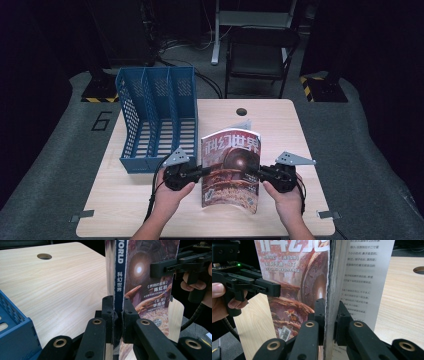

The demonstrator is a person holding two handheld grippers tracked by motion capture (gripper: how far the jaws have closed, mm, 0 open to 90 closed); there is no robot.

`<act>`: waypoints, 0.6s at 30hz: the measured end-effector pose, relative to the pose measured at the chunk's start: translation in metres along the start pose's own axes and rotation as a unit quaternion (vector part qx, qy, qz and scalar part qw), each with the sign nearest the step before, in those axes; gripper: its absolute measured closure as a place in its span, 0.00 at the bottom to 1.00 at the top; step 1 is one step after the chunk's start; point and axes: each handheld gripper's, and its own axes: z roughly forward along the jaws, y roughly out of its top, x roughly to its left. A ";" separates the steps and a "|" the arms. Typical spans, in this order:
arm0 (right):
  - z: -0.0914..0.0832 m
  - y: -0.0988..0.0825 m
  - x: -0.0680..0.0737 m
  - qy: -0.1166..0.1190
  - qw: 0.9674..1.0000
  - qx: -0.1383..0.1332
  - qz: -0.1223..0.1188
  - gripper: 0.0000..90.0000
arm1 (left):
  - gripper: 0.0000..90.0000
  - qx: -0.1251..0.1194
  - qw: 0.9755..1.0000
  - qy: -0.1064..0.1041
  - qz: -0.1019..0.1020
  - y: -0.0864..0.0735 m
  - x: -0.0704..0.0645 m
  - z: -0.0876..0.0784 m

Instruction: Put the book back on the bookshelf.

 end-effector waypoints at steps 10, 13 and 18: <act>-0.002 -0.002 0.004 -0.010 1.000 0.001 -0.028 0.93 | 0.93 0.001 1.000 0.007 0.015 -0.004 -0.004 -0.001; -0.003 -0.005 0.005 -0.011 0.999 0.001 -0.034 0.93 | 0.93 0.002 1.000 0.011 0.019 -0.008 -0.006 0.000; -0.005 -0.009 0.004 -0.008 0.999 -0.002 -0.040 0.92 | 0.93 -0.001 1.000 0.006 0.023 -0.010 -0.007 -0.002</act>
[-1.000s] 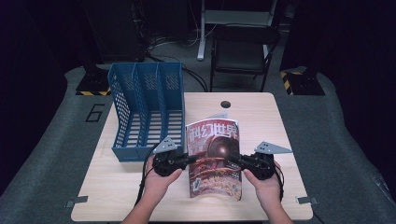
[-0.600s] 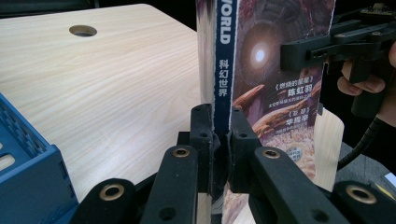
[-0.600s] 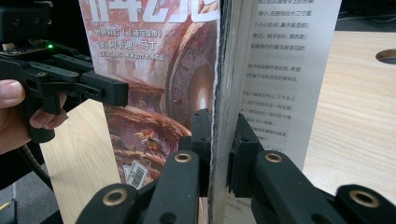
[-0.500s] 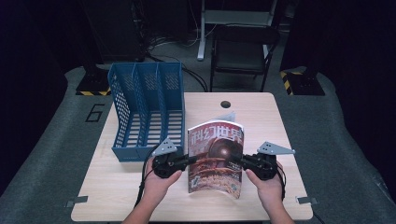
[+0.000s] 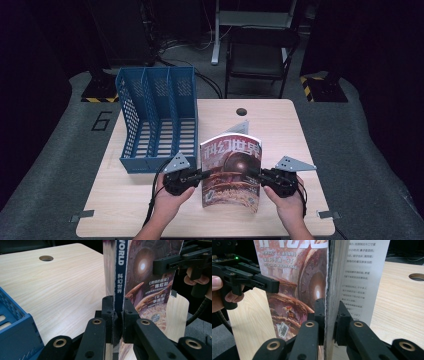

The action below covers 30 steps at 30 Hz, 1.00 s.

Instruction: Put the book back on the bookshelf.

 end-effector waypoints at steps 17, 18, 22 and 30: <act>-0.016 -0.006 0.005 0.014 1.000 -0.016 0.018 0.84 | 0.93 -0.005 1.000 -0.013 0.016 -0.005 -0.011 -0.008; -0.018 -0.006 0.006 0.012 1.000 -0.016 0.015 0.84 | 0.93 -0.005 1.000 -0.014 0.017 -0.006 -0.012 -0.009; -0.022 -0.006 0.010 0.017 1.000 -0.015 0.012 0.83 | 0.92 -0.001 1.000 -0.020 0.023 -0.008 -0.014 -0.012; -0.031 -0.010 0.013 0.025 1.000 -0.010 0.009 0.84 | 0.90 0.004 0.999 -0.035 0.019 -0.010 -0.018 -0.017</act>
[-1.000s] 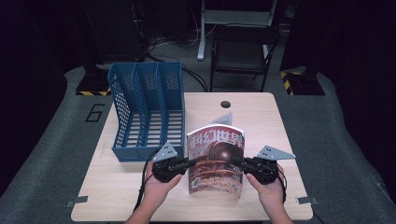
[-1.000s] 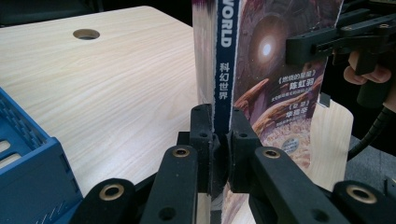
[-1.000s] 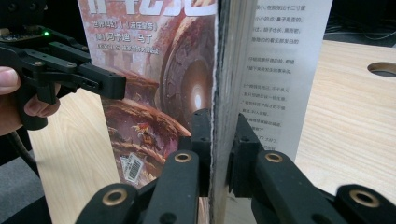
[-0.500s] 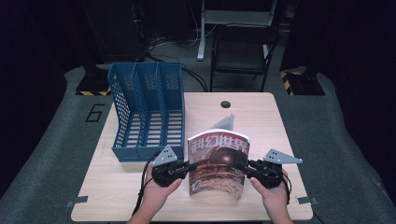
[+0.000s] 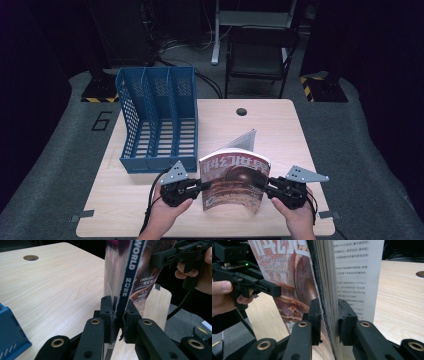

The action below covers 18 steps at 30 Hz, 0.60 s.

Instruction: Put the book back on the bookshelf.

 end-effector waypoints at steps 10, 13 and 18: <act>-0.007 -0.009 0.001 0.017 1.000 -0.007 0.015 0.82 | 0.88 0.008 1.000 -0.007 0.009 -0.001 -0.008 -0.003; -0.007 -0.013 -0.001 0.018 1.000 -0.007 0.020 0.80 | 0.87 0.008 1.000 -0.009 0.008 -0.003 -0.009 -0.004; -0.006 -0.019 -0.006 0.030 0.999 -0.013 0.034 0.80 | 0.87 0.013 1.000 -0.013 0.008 -0.003 -0.010 -0.005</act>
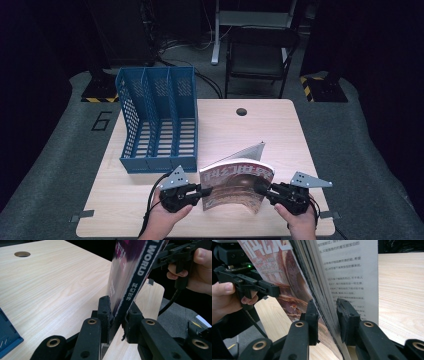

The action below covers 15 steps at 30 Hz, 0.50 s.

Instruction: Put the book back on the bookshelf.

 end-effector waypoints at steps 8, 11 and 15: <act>0.000 -0.001 0.004 -0.015 1.000 0.000 -0.006 0.75 | 0.85 0.005 1.000 -0.002 -0.001 0.002 0.000 0.000; 0.000 -0.001 0.004 -0.017 1.000 0.001 -0.002 0.75 | 0.83 0.005 1.000 -0.005 -0.009 0.003 -0.001 -0.001; 0.001 0.000 0.004 -0.019 1.000 -0.002 -0.007 0.74 | 0.82 0.005 1.000 -0.003 -0.014 0.004 -0.002 -0.001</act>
